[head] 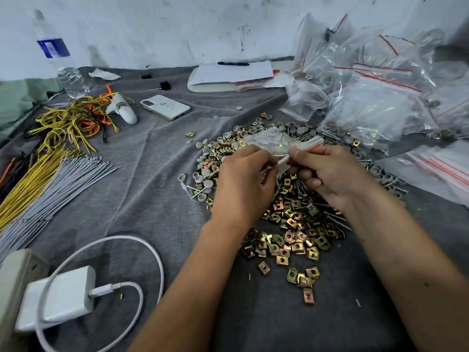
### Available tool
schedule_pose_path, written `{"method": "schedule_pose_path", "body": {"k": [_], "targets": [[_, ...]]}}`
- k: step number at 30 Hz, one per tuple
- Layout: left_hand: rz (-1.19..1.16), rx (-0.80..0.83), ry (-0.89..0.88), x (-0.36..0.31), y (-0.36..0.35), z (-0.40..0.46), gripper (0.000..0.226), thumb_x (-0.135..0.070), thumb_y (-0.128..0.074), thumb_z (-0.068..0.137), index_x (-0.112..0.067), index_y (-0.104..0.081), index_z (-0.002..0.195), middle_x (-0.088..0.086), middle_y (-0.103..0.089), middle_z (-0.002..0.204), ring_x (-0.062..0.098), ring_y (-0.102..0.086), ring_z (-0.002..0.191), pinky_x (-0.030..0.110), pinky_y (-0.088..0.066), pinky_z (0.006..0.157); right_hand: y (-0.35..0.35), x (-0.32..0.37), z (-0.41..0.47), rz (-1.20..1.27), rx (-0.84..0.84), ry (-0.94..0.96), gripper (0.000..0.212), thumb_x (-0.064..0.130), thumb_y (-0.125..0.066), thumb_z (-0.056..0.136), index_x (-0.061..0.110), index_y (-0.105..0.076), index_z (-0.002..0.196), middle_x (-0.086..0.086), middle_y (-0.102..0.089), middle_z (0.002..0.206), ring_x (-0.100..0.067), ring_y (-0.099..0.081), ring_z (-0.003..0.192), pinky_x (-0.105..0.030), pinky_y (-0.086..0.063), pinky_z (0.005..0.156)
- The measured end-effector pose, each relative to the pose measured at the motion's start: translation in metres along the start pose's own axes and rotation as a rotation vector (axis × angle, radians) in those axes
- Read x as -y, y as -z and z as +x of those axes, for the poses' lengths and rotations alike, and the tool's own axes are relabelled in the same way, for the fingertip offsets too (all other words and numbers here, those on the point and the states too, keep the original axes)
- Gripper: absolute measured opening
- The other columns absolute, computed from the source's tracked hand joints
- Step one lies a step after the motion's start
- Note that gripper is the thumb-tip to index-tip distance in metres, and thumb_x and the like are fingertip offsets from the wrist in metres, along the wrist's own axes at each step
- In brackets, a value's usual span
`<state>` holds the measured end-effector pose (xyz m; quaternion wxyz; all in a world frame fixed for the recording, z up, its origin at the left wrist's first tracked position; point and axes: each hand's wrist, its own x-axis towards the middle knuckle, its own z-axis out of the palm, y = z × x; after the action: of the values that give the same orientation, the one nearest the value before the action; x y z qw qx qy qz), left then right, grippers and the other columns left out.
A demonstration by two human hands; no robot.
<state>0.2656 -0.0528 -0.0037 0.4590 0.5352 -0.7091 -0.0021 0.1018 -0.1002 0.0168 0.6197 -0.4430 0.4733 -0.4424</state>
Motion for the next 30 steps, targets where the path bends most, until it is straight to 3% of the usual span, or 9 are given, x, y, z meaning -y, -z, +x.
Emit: {"method": "schedule_pose_path", "body": {"k": [4, 7, 11, 15, 20, 26, 30], "targets": [[-0.034, 0.002, 0.011, -0.004, -0.003, -0.001, 0.004, -0.006, -0.076, 0.088, -0.006, -0.08, 0.088, 0.003, -0.073, 0.083, 0.015, -0.066, 0.073, 0.036, -0.056, 0.07, -0.004, -0.003, 0.001, 0.07, -0.03, 0.073, 0.018, 0.01, -0.072, 0.093, 0.005, -0.068, 0.077, -0.004, -0.067, 0.063, -0.005, -0.046, 0.043, -0.014, -0.029, 0.033], [-0.108, -0.034, 0.13, -0.003, -0.005, -0.001, 0.003, -0.009, -0.081, 0.086, -0.009, -0.08, 0.083, -0.001, -0.071, 0.076, 0.013, -0.063, 0.068, 0.035, -0.054, 0.065, -0.005, -0.005, 0.0, 0.054, -0.034, 0.127, 0.021, 0.015, -0.074, 0.092, 0.008, -0.07, 0.073, -0.004, -0.065, 0.062, -0.007, -0.046, 0.045, -0.016, -0.03, 0.034], [-0.246, -0.059, 0.292, -0.002, -0.007, -0.001, 0.012, -0.016, -0.087, 0.084, -0.012, -0.078, 0.076, -0.007, -0.069, 0.069, 0.004, -0.06, 0.062, 0.023, -0.048, 0.058, -0.008, -0.008, -0.001, -0.036, -0.044, 0.17, 0.028, 0.024, -0.072, 0.095, 0.009, -0.072, 0.071, -0.007, -0.068, 0.064, -0.01, -0.05, 0.047, -0.02, -0.034, 0.036], [-0.385, -0.055, 0.346, -0.005, -0.009, -0.001, 0.018, -0.002, -0.086, 0.081, -0.005, -0.071, 0.072, -0.001, -0.074, 0.082, 0.009, -0.071, 0.079, 0.032, -0.06, 0.073, -0.009, -0.01, -0.001, -0.067, 0.015, 0.187, 0.022, 0.008, -0.067, 0.097, 0.01, -0.079, 0.079, -0.008, -0.07, 0.068, -0.01, -0.056, 0.052, -0.02, -0.041, 0.039], [-0.48, -0.02, 0.368, -0.005, -0.008, 0.0, 0.024, 0.007, -0.085, 0.076, -0.006, -0.067, 0.069, 0.001, -0.074, 0.092, 0.004, -0.071, 0.088, 0.019, -0.056, 0.079, -0.007, -0.011, -0.002, -0.089, 0.07, 0.252, 0.022, 0.009, -0.07, 0.095, 0.016, -0.083, 0.079, -0.009, -0.07, 0.069, -0.01, -0.058, 0.054, -0.021, -0.047, 0.043], [-0.699, -0.018, 0.487, -0.006, -0.006, 0.002, 0.013, 0.001, -0.081, 0.085, 0.002, -0.07, 0.092, 0.016, -0.077, 0.091, 0.024, -0.076, 0.085, 0.038, -0.063, 0.082, -0.007, -0.013, 0.0, -0.13, 0.041, 0.35, 0.026, 0.007, -0.071, 0.093, 0.021, -0.082, 0.076, -0.008, -0.07, 0.065, -0.011, -0.059, 0.05, -0.021, -0.049, 0.044], [-0.887, -0.073, 0.655, -0.004, -0.005, 0.003, 0.009, -0.003, -0.068, 0.097, 0.005, -0.071, 0.099, 0.019, -0.073, 0.084, 0.029, -0.069, 0.075, 0.045, -0.059, 0.076, -0.01, -0.015, -0.003, -0.294, 0.135, 0.436, 0.021, 0.009, -0.064, 0.1, 0.014, -0.079, 0.086, -0.012, -0.069, 0.063, -0.027, -0.065, 0.05, -0.029, -0.053, 0.045]]}}
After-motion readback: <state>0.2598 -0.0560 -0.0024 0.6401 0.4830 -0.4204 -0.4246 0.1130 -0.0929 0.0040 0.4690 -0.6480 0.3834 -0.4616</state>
